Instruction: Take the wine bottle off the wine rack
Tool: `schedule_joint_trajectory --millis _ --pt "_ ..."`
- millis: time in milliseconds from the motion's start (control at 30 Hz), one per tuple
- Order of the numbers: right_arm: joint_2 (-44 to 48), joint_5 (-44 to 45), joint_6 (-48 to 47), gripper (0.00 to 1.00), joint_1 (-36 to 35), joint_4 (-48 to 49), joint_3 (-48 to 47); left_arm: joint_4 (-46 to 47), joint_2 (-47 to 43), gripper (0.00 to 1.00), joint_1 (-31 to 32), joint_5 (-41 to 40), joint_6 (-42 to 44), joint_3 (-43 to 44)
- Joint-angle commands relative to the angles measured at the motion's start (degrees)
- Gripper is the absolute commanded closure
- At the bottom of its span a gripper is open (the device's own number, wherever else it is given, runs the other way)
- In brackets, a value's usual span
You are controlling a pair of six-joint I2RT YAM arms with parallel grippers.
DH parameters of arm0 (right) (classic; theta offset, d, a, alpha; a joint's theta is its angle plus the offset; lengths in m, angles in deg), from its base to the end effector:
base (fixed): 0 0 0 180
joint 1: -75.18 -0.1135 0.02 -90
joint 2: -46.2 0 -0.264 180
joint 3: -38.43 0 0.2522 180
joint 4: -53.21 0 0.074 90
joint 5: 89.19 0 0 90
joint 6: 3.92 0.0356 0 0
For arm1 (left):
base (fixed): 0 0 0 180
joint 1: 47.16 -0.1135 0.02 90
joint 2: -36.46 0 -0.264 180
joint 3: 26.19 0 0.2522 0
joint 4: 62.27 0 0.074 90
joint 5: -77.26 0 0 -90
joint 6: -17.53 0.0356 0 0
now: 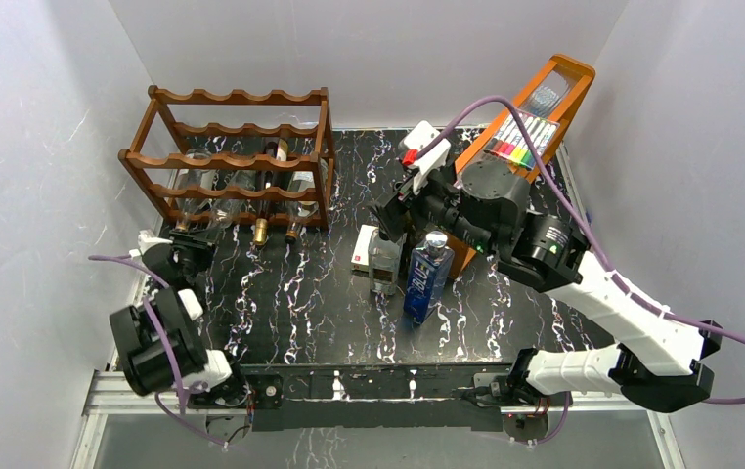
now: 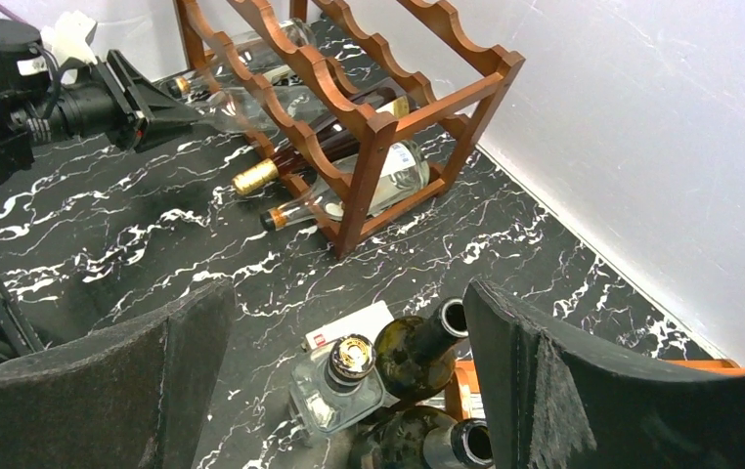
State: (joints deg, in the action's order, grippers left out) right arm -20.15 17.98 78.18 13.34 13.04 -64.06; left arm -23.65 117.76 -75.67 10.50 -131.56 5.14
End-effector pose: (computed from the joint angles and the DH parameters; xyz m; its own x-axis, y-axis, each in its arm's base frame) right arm 0.1157 0.1939 0.4965 0.0638 -0.1590 -0.9852 -0.7013 0.6953 -0.1577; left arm 0.2237 0.1055 0.1603 -0.0042 -0.8994 -0.4370 -0.1990 0.4290 -0.8811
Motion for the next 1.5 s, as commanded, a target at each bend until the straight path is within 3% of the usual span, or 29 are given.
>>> schedule_joint_trajectory --millis 0,233,433,567,867,1167,1467 --pt "-0.72 -2.31 -0.71 0.02 0.23 4.67 -1.28 -14.36 -10.88 1.0 -0.32 -0.64 4.69 0.72" --pt "-2.96 -4.52 -1.51 0.02 0.25 5.08 -1.82 -35.25 -22.33 1.0 -0.32 -8.78 5.32 3.16" --pt "-5.46 -6.23 -3.48 0.02 0.23 4.0 -4.15 -37.13 -26.89 1.0 -0.74 -7.49 2.74 0.96" --pt "-6.21 -7.41 -3.49 0.02 0.28 4.28 -4.21 -45.68 -29.6 1.0 -1.01 -9.63 2.86 2.36" --pt "-6.83 -8.24 -2.96 0.02 0.29 5.12 -2.99 -74.5 -33.24 1.0 -1.11 -21.71 7.22 16.88" --pt "-7.98 -8.83 -2.09 0.02 0.33 5.12 -3.56 -83.65 -33.22 1.0 -0.98 -21.49 9.8 23.5" --pt "-10.7 -10.69 -1.08 0.02 0.32 5.2 -5.66 -93.27 -34.03 1.0 3.78 -31.59 15.69 30.38"
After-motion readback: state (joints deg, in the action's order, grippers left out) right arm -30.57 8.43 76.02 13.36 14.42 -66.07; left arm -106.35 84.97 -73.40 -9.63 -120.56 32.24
